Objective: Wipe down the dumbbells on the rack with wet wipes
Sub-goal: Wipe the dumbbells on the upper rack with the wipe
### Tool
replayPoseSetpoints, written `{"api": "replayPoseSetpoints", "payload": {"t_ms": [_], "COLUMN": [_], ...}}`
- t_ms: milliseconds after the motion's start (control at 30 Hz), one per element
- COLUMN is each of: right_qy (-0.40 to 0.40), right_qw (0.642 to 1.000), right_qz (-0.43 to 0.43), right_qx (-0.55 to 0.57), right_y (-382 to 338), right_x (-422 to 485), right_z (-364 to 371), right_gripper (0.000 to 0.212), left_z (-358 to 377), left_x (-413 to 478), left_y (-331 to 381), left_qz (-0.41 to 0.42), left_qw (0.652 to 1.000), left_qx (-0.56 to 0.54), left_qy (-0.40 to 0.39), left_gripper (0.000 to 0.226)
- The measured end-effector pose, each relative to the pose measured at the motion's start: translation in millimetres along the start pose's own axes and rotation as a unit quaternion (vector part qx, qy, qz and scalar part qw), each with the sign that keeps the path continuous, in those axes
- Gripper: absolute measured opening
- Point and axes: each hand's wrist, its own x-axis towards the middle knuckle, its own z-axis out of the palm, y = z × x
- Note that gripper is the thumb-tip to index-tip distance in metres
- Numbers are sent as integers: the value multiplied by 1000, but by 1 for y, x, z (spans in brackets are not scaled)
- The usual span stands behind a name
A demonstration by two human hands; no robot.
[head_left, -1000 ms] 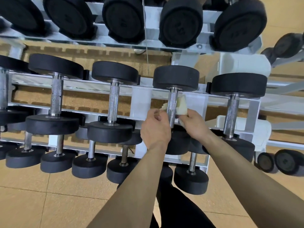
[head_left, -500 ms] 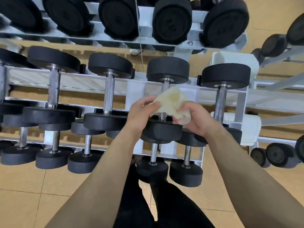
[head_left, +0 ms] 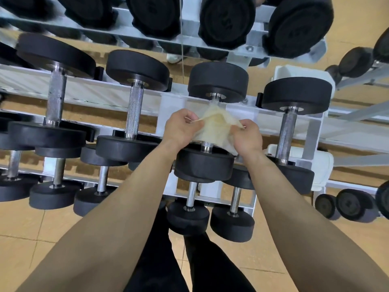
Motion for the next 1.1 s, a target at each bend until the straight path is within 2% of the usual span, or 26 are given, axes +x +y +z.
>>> {"api": "replayPoseSetpoints", "payload": {"t_ms": [67, 167, 267, 333, 400, 467, 500, 567, 633, 667, 733, 900, 1000, 1067, 1100], "right_qy": [50, 80, -26, -109, -125, -95, -69, -8, 16, 10, -8, -80, -170, -208, -199], "right_qw": [998, 990, 988, 976, 970, 976, 977, 972, 943, 922, 885, 881, 875, 885, 899], "right_qz": [-15, -104, -131, -105, -94, -130, -158, -231, -322, -361, -406, -410, -389, -347, -328], "right_qx": [16, 49, 81, 155, 187, 148, 122, 41, -81, -143, -226, -223, -233, -230, -211], "right_y": [1, -6, -19, -29, -34, -33, -32, -33, -33, -32, -26, -12, -7, -12, -17], "right_x": [-5, -19, -32, -38, -38, -32, -27, -15, -7, -3, 4, 0, -8, -3, 3], "right_z": [-1, -2, 1, 3, 1, -1, -2, -2, 3, 5, 9, -2, -10, -12, -12], "right_gripper": [9, 8, 16, 23, 23, 19, 19, 21, 22, 25, 25, 24, 8, 12, 15], "left_z": [3, 10, 16, 20, 22, 22, 23, 25, 30, 33, 38, 38, 39, 39, 39], "left_x": [-5, -18, -35, -44, -47, -49, -50, -55, -58, -59, -59, -56, -58, -59, -59], "left_y": [-1, 4, 11, 14, 13, 9, 6, 3, 3, 4, 5, 9, 13, 14, 15], "left_qz": [13, 47, 101, 136, 157, 172, 171, 116, 22, -10, -16, -30, -46, -54, -55], "left_qw": [1000, 998, 994, 991, 987, 984, 985, 985, 971, 968, 969, 973, 972, 971, 970], "left_qx": [4, -12, -26, -12, 20, 44, 31, -32, -76, -69, -26, 28, 31, 31, 29], "left_qy": [19, 41, 31, 2, -26, -25, 2, 120, 225, 243, 247, 228, 228, 232, 233], "left_gripper": [15, 11, 3, 11, 17, 18, 17, 16, 14, 15, 16, 16, 15, 19, 19]}}
